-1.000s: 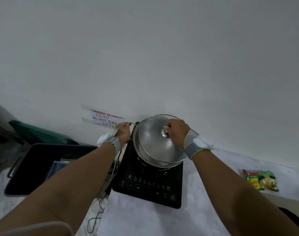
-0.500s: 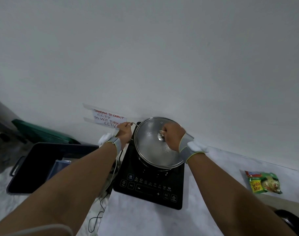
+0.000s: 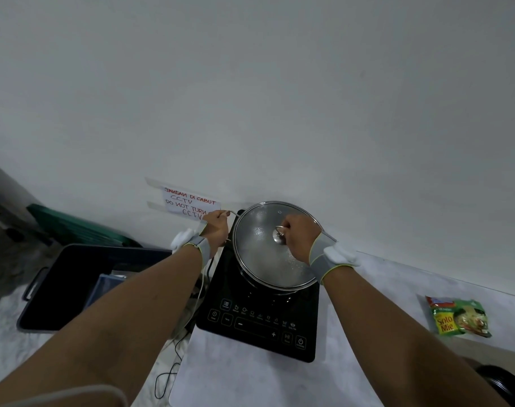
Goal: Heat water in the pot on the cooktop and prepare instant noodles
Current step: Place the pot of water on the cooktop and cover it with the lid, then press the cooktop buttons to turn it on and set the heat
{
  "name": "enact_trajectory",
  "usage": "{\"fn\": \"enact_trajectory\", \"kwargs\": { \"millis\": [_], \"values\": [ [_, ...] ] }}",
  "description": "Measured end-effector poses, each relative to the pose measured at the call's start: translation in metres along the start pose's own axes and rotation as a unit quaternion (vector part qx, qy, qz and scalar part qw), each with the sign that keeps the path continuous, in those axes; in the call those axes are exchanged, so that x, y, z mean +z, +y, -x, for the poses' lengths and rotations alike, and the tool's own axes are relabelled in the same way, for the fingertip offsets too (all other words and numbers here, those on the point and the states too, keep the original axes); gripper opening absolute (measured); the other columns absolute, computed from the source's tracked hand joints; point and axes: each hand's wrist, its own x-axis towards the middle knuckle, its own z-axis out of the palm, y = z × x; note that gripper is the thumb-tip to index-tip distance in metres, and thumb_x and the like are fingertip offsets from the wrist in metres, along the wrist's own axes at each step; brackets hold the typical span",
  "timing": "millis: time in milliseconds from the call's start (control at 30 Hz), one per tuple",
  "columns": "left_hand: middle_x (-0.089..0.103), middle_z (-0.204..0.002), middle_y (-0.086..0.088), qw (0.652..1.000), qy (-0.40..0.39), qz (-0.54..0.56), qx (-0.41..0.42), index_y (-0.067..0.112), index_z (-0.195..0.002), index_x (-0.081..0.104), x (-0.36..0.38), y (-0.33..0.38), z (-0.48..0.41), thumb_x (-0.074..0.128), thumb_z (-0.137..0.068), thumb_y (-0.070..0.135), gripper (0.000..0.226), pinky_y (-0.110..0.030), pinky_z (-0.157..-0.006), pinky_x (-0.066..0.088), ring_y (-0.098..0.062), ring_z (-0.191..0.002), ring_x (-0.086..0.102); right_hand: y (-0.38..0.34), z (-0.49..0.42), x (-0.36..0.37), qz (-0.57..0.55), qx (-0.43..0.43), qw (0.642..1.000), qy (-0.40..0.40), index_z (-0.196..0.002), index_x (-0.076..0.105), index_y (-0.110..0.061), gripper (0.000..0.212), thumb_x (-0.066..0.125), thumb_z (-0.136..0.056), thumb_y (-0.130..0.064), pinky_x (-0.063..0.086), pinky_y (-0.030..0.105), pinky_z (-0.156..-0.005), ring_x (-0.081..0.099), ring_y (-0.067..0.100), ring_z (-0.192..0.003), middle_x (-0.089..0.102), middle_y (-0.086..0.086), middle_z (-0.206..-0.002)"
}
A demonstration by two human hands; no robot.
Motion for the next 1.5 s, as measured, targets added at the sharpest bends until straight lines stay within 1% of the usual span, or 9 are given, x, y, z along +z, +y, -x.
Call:
{"fn": "enact_trajectory", "kwargs": {
  "millis": [167,400,500,833,933,1033,1167,1300,1500],
  "values": [
    [0.059,-0.120,-0.035,1.000,0.005,0.000,0.000,0.005,-0.123,0.062,0.001,-0.003,-0.003,0.039,-0.102,0.017,0.034,-0.020,-0.049,0.036,-0.025,-0.078,0.044,0.001,-0.002,0.001,-0.007,0.009,1.000,0.026,-0.098,0.072,-0.011,0.016,0.060,-0.092,-0.019,0.048,0.032,-0.086,0.064,0.029,-0.103,0.071,0.010,-0.107],
    [0.053,-0.072,-0.015,0.998,-0.004,0.037,-0.040,0.009,-0.123,0.062,0.000,-0.001,-0.001,0.042,-0.101,0.023,0.032,-0.024,-0.054,0.039,-0.019,-0.055,0.040,0.000,-0.004,-0.007,0.022,-0.002,1.000,-0.012,-0.114,0.072,-0.006,0.026,0.058,-0.092,-0.008,0.049,0.029,-0.090,0.065,0.028,-0.109,0.070,0.015,-0.116],
    [0.043,-0.064,-0.005,0.997,-0.014,0.057,-0.054,0.005,-0.124,0.058,-0.003,0.000,0.003,0.041,-0.102,0.020,0.032,-0.022,-0.049,0.034,-0.016,-0.051,0.037,0.009,0.001,-0.001,-0.005,-0.021,1.000,-0.001,-0.102,0.074,-0.005,0.023,0.054,-0.095,-0.015,0.048,0.030,-0.083,0.063,0.025,-0.091,0.070,0.018,-0.108],
    [0.057,-0.089,-0.011,0.999,-0.009,-0.022,-0.034,0.010,-0.118,0.060,-0.025,-0.022,0.025,0.048,-0.098,0.033,0.033,-0.025,-0.053,0.045,-0.028,-0.075,0.054,0.047,0.030,0.054,-0.104,0.027,0.986,0.127,-0.126,0.059,-0.013,0.035,0.054,-0.092,-0.016,0.041,0.033,-0.093,0.054,0.030,-0.117,0.053,0.012,-0.127],
    [0.063,-0.109,-0.022,0.998,0.004,-0.068,-0.005,0.004,-0.126,0.056,-0.028,-0.037,0.041,0.049,-0.099,0.029,0.037,-0.045,-0.073,0.056,-0.041,-0.095,0.061,0.054,0.052,0.065,-0.116,0.042,0.983,0.139,-0.125,0.058,-0.014,0.033,0.055,-0.092,-0.021,0.045,0.034,-0.089,0.058,0.029,-0.112,0.055,0.007,-0.130],
    [0.061,-0.125,-0.024,0.992,0.008,-0.127,0.026,0.003,-0.129,0.054,-0.033,-0.055,0.061,0.051,-0.099,0.028,0.039,-0.046,-0.100,0.047,-0.040,-0.115,0.057,0.063,0.080,0.082,-0.138,0.041,0.974,0.172,-0.111,0.063,-0.011,0.023,0.056,-0.091,-0.020,0.046,0.033,-0.080,0.062,0.028,-0.100,0.062,0.008,-0.114],
    [0.064,-0.115,-0.018,0.979,-0.035,-0.198,0.033,0.010,-0.130,0.052,-0.042,-0.083,0.089,0.053,-0.096,0.027,0.038,-0.042,-0.094,0.050,-0.036,-0.104,0.062,0.076,0.110,0.105,-0.164,0.045,0.971,0.166,-0.101,0.056,-0.019,0.010,0.053,-0.092,-0.020,0.035,0.023,-0.062,0.060,0.023,-0.082,0.051,-0.003,-0.091],
    [0.059,-0.122,-0.013,0.931,-0.082,-0.345,0.092,0.016,-0.132,0.050,-0.042,-0.110,0.122,0.058,-0.091,0.030,0.045,-0.041,-0.100,0.046,-0.032,-0.115,0.055,0.087,0.139,0.129,-0.201,0.051,0.969,0.132,-0.136,0.044,-0.021,0.044,0.050,-0.093,-0.017,0.050,0.036,-0.085,0.056,0.023,-0.099,0.056,0.004,-0.111],
    [0.041,-0.145,-0.008,0.886,-0.112,-0.415,0.173,0.017,-0.145,0.034,-0.043,-0.144,0.155,0.060,-0.088,0.037,0.066,-0.039,-0.106,0.042,-0.028,-0.131,0.042,0.103,0.174,0.161,-0.145,0.094,0.982,0.074,-0.143,0.038,-0.019,0.048,0.045,-0.096,-0.023,0.046,0.037,-0.097,0.048,0.024,-0.117,0.052,0.004,-0.132]
  ]
}}
